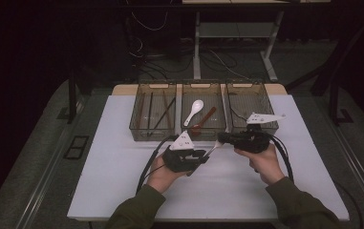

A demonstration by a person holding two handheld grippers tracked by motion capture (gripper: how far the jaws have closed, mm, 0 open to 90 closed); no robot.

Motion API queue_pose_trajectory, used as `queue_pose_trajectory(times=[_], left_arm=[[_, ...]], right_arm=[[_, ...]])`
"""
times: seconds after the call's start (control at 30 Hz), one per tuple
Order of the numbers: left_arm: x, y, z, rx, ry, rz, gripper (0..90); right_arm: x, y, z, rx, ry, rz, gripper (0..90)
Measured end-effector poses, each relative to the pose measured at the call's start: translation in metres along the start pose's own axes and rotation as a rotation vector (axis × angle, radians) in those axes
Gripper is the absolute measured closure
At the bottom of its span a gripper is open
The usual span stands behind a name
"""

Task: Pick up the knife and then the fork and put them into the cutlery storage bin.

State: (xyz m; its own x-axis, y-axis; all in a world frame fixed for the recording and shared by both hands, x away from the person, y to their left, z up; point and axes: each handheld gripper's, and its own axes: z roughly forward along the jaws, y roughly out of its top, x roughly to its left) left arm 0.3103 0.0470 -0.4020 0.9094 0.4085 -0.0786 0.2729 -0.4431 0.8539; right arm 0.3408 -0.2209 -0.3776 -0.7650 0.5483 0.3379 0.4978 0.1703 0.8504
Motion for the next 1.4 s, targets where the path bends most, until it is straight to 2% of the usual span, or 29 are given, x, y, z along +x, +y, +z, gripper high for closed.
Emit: queue_pose_trajectory(times=[0.1, 0.3, 0.63, 1.0, 1.23, 1.4], left_arm=[[0.001, -0.004, -0.006, -0.01, 0.01, -0.003, 63.9], [0.003, -0.017, -0.021, -0.011, 0.028, -0.02, 54.8], [0.004, -0.045, -0.042, 0.014, 0.035, -0.053, 42.8], [0.005, -0.075, -0.065, 0.028, 0.086, -0.083, 24.9], [0.009, -0.084, -0.078, 0.018, 0.14, -0.112, 10.8], [0.011, -0.09, -0.084, 0.014, 0.15, -0.148, 0.0]], right_arm=[[-0.003, 0.005, -0.004, 0.006, -0.026, -0.016, 86.6], [-0.014, 0.016, -0.02, 0.003, -0.064, -0.017, 86.6], [-0.036, 0.038, -0.048, -0.002, -0.129, -0.013, 86.7], [-0.055, 0.07, -0.082, -0.029, -0.209, -0.016, 86.7], [-0.074, 0.086, -0.1, -0.044, -0.278, 0.001, 86.7], [-0.092, 0.09, -0.112, -0.061, -0.328, 0.022, 86.7]])
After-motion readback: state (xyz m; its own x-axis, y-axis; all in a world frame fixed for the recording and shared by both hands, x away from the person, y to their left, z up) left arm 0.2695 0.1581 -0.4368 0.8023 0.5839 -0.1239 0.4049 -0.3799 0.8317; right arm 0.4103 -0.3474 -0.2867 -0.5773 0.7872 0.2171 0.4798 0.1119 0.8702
